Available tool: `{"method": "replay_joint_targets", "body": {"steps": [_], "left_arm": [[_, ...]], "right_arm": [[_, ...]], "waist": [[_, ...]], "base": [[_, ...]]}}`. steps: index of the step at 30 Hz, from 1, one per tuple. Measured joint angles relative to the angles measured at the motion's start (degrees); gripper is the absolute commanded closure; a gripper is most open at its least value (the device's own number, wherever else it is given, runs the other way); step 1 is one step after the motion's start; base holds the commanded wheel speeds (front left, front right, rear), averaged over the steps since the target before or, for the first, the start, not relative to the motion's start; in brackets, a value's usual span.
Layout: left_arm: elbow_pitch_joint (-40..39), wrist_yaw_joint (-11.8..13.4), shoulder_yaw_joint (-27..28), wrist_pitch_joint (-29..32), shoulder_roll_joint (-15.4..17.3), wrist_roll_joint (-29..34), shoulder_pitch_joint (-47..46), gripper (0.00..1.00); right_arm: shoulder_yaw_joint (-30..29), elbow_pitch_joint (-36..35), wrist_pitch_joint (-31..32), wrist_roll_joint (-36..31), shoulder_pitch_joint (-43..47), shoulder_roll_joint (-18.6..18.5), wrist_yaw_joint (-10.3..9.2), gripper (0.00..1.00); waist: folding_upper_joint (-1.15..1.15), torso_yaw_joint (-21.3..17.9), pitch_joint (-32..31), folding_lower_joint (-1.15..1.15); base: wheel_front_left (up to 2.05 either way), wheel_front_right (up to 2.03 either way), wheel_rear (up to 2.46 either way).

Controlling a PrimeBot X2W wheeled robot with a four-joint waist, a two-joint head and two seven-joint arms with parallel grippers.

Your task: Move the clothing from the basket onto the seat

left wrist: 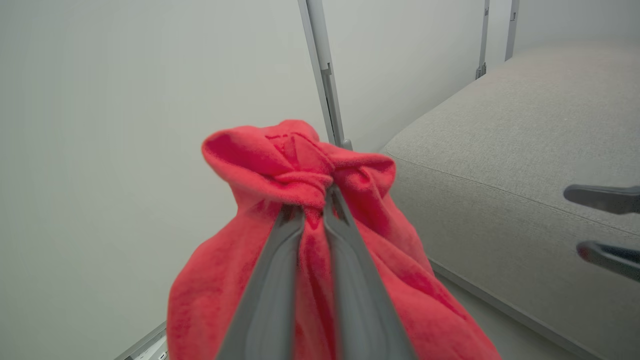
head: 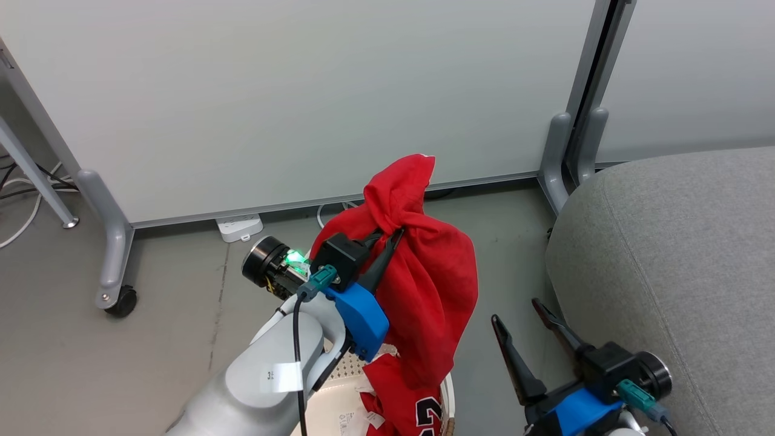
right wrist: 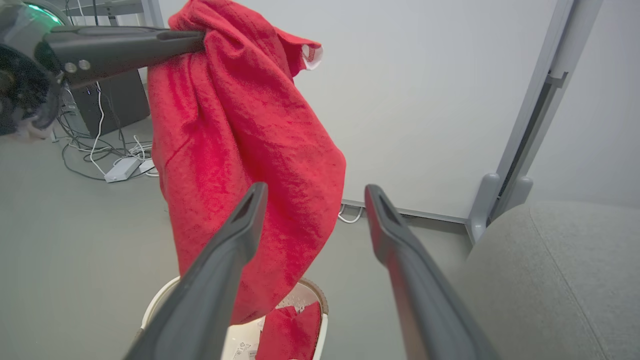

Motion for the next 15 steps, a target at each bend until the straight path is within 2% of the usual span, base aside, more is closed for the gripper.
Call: {"method": "replay_joint_targets", "body": {"steps": [7,15], "left_arm": [[0.0,0.0,-0.5,0.1,-0.1,-0.3,0.0,1.00],[0.0,0.0,-1.4,0.1,-0.4,-0.3,-0.6,1.00]], "right_arm": [[8.0,0.5,0.0,1.4,-3.4,-0.2,0.00,0.00],[16.0,4.8,0.0,3.5,-9.7,0.1,0.00,0.00]], "waist": [[0.00,0.2,0.7,0.00],[0.00,0.7,1.9,0.01]], "base": [[0.00,0.00,0.00],[0.00,0.00,0.00]]}}
